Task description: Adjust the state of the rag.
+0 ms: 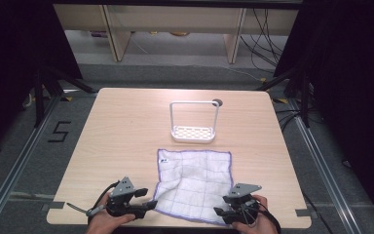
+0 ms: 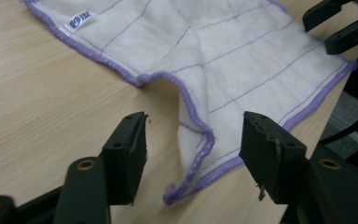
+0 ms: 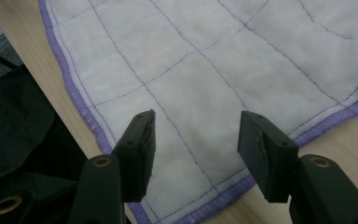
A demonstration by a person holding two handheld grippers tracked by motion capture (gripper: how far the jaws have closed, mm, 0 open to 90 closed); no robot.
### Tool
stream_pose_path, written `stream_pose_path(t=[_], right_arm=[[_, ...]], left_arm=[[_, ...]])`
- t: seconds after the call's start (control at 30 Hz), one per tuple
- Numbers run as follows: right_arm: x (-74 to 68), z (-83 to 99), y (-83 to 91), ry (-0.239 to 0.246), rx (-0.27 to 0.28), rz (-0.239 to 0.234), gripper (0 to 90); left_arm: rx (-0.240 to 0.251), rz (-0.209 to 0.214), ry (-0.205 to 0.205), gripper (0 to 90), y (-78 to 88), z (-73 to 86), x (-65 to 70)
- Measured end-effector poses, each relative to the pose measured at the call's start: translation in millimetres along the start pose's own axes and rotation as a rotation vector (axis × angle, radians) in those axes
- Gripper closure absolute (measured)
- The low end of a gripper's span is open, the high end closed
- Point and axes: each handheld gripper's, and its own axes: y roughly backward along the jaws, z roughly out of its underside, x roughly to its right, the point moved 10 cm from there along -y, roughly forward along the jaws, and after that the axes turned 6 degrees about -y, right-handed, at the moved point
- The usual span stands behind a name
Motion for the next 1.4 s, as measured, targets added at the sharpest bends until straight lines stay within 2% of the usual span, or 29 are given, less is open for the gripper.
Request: stream_pose_path(t=[0.03,0.07,0.13,0.2,0.23,0.27,0.3,0.33,0.4,0.43,0.47,0.5,0.57,0.67,0.7,0.77,0.8,0.83,0.87,0.9,0.93,0.97,1.0,1.03,1.1,1.13,1.2,1.3,1.4], right_arm=[[0.0,0.0,0.0,0.0,0.0,0.0,47.3],[0.5,3.4,-1.5,0.012,-0.022,0.008,46.6],[-0.8,7.0,-2.2,0.017,-0.049,0.015,47.3],[0.7,9.3,-4.8,0.067,-0.059,0.051,52.6],[-0.3,9.8,-4.2,0.076,-0.068,0.051,57.9],[-0.3,9.3,-4.6,0.082,-0.057,0.047,67.6],[2.2,9.4,-3.2,0.098,-0.06,0.049,74.3],[3.6,10.3,-1.9,0.091,-0.062,0.041,79.5],[8.0,10.3,0.1,0.111,-0.053,0.033,83.4],[8.2,12.1,2.9,0.117,-0.076,0.021,84.1],[9.1,12.3,4.3,0.123,-0.072,0.016,84.5],[11.3,12.0,6.5,0.157,-0.068,0.008,84.5],[13.7,16.3,13.1,0.144,-0.105,0.009,84.5],[19.4,19.3,16.3,0.135,-0.105,0.015,83.7],[19.4,19.3,16.3,0.135,-0.105,0.015,83.7],[22.1,21.5,18.6,0.111,-0.122,0.004,74.8],[25.3,18.4,17.4,0.1,-0.089,0.015,67.4],[26.4,16.5,20.1,0.079,-0.088,0.012,65.3],[28.2,11.9,20.3,0.078,-0.057,0.012,60.6],[32.4,1.7,23.8,0.048,-0.014,0.019,54.6],[35.0,-3.3,25.4,0.029,0.002,0.026,54.0],[38.0,-8.8,26.7,0.014,0.017,0.033,53.2],[45.0,-18.3,26.6,0.01,0.048,0.058,51.0],[48.7,-24.8,26.4,-0.011,0.057,0.065,50.4],[63.2,-39.3,25.1,-0.012,0.076,0.094,49.5],[69.1,-45.3,23.0,-0.034,0.078,0.109,48.9],[79.7,-55.9,18.1,-0.039,0.086,0.121,48.8],[99.4,-72.9,8.8,-0.056,0.099,0.151,47.8],[111.8,-83.1,1.8,-0.06,0.104,0.163,46.5]], left_arm=[[0.0,0.0,0.0,44.1,0.0,0.0,0.0],[-0.037,0.003,-0.017,49.1,-0.9,5.2,-2.2],[-0.039,0.017,-0.038,60.0,-2.4,7.6,-2.3],[-0.056,0.033,-0.05,73.5,-1.5,9.4,0.8],[-0.068,0.036,-0.075,78.2,-1.1,10.4,1.3],[-0.068,0.039,-0.08,82.5,-1.6,10.8,2.5],[-0.076,0.051,-0.084,85.1,-1.2,11.8,4.9],[-0.084,0.057,-0.086,86.5,-1.1,12.8,6.2],[-0.092,0.068,-0.08,86.9,-1.1,14.6,9.6],[-0.09,0.085,-0.075,86.9,-1.2,14.7,13.4],[-0.091,0.103,-0.073,86.9,-1.7,14.9,18.9],[-0.09,0.119,-0.074,86.9,-2.2,15.3,22.9],[-0.1,0.139,-0.072,86.8,-4.7,17.8,31.3],[-0.113,0.163,-0.059,86.2,-10.4,21.4,37.7],[-0.113,0.163,-0.059,80.9,-10.4,21.4,37.7],[-0.12,0.169,-0.037,77.2,-10.3,21.7,37.9],[-0.115,0.172,-0.023,70.5,-10.1,20.0,36.9],[-0.113,0.159,-0.006,62.3,-8.5,17.9,34.0],[-0.1,0.148,0.011,55.5,-7.3,15.0,31.4],[-0.086,0.129,0.003,52.3,-4.6,11.1,25.1],[-0.06,0.101,0.012,51.0,-1.0,3.7,14.8],[-0.027,0.071,0.043,49.7,0.2,-4.0,6.0],[-0.019,0.049,0.032,48.8,1.7,-8.9,-2.9],[-0.01,0.019,0.032,48.8,2.0,-14.1,-11.4],[0.006,-0.035,0.016,47.7,-0.8,-24.0,-30.1],[-0.003,-0.049,0.008,46.5,-3.0,-27.9,-37.9],[-0.006,-0.067,0.002,45.3,-11.2,-34.3,-49.8],[-0.058,-0.149,-0.059,40.3,-27.1,-40.5,-74.3],[-0.067,-0.152,-0.06,36.9,-43.7,-49.0,-83.7]])
